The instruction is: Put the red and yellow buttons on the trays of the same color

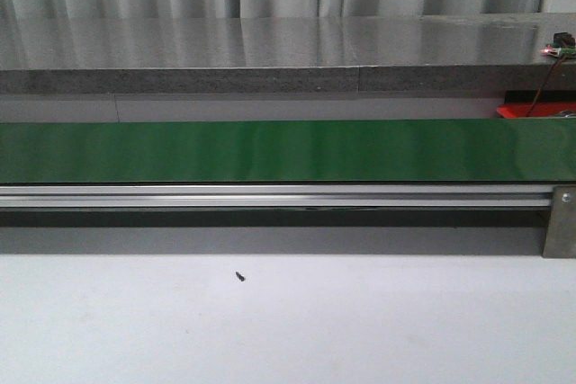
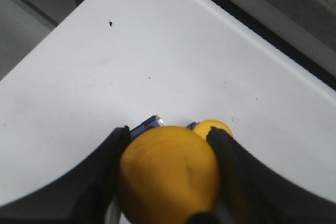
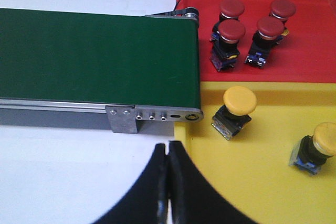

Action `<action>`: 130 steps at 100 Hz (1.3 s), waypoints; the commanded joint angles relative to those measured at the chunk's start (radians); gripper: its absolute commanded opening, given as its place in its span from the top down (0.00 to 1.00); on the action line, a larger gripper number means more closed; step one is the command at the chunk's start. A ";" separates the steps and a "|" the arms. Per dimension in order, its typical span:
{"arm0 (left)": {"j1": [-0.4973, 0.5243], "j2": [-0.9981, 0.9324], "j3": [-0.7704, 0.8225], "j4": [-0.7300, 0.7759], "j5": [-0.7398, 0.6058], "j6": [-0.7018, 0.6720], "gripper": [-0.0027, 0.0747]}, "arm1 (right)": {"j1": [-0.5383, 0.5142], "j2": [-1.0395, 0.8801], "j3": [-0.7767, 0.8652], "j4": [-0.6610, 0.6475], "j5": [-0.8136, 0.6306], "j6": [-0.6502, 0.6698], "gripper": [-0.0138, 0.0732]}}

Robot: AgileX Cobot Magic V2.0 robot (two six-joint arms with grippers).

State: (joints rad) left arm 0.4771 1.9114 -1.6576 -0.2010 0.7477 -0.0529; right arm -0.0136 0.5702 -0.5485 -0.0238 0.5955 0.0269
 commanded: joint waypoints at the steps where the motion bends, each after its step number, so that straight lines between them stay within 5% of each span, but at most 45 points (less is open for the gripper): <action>1: -0.024 -0.138 0.056 -0.011 -0.089 0.018 0.77 | -0.001 -0.001 -0.026 -0.001 -0.069 0.001 0.92; 38: -0.140 -0.236 0.289 -0.008 -0.134 0.019 0.77 | -0.001 -0.001 -0.026 -0.001 -0.069 0.001 0.92; 76: -0.193 -0.224 0.313 -0.016 -0.149 0.019 0.75 | -0.001 -0.001 -0.026 -0.001 -0.069 0.001 0.92; 88: -0.193 -0.204 0.313 -0.016 -0.133 0.019 0.64 | -0.001 -0.001 -0.026 -0.001 -0.069 0.001 0.92; 112: -0.193 -0.202 0.311 -0.042 -0.111 0.019 0.16 | -0.001 -0.001 -0.026 -0.001 -0.069 0.001 0.92; 130: -0.193 -0.227 0.306 -0.059 -0.101 0.019 0.16 | -0.001 -0.001 -0.026 -0.001 -0.069 0.001 0.92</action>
State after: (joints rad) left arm 0.2923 1.7527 -1.3184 -0.2344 0.6800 -0.0341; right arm -0.0136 0.5702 -0.5485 -0.0238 0.5955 0.0274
